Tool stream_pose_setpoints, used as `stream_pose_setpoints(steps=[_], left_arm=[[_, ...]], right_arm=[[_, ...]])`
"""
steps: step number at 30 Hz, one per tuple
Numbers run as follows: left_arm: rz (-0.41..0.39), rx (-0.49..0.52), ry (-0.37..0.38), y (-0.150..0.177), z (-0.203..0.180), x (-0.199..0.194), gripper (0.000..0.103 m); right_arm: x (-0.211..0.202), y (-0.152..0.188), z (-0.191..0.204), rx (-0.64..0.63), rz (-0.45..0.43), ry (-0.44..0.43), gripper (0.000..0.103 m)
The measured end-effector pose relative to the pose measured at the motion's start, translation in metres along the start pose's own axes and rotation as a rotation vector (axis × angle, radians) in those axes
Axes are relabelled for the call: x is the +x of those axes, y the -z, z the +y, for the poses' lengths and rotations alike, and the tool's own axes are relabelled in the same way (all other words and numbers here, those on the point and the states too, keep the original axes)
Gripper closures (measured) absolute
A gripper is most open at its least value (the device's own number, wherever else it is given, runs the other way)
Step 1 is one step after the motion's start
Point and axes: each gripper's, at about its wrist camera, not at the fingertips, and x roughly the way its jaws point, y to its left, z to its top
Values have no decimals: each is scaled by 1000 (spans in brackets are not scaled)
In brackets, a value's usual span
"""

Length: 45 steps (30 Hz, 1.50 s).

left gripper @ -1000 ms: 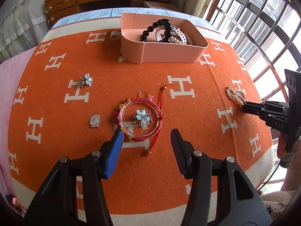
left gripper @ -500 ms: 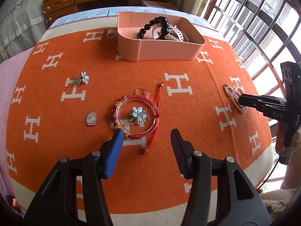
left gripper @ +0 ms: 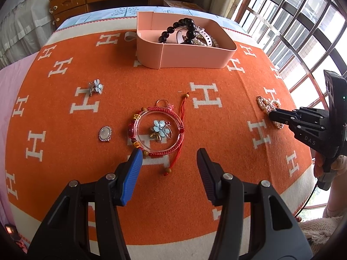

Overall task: Organize jewelry
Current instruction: 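Grasp the pearl necklace clasp with the right tool and lift it, then grasp the pearl necklace strands with the left tool while the right tool holds the clasp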

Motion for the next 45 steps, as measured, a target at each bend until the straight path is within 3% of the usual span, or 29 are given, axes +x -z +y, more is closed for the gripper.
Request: stream_pose_setpoints(steps=[8,17,30,35,41,42,45], left_arm=[[-10,46,31,-8,-14,-5,54],[-25,188,138,-47,-86,-9,54],[208,198,209,-91,-173,71,54],[251,189,159,-94,-182,92,54],[218,226,81,-95,-196,98,54],[211,233,63,-95,-199,99,56],[169,282,-23,-92,-208,100,90]], right_arm=[[-22,-4,-1,40,-51,-19,96],[-74,-11,-9,132,-145,-51,96],[-110,28,-60,383,-227,-55,96],[-108,49,-75,442,-236,-87,96],[-103,62,-82,474,-241,-119,96],[-103,64,-83,477,-242,-123,96],[-100,66,-83,488,-244,-128,96]])
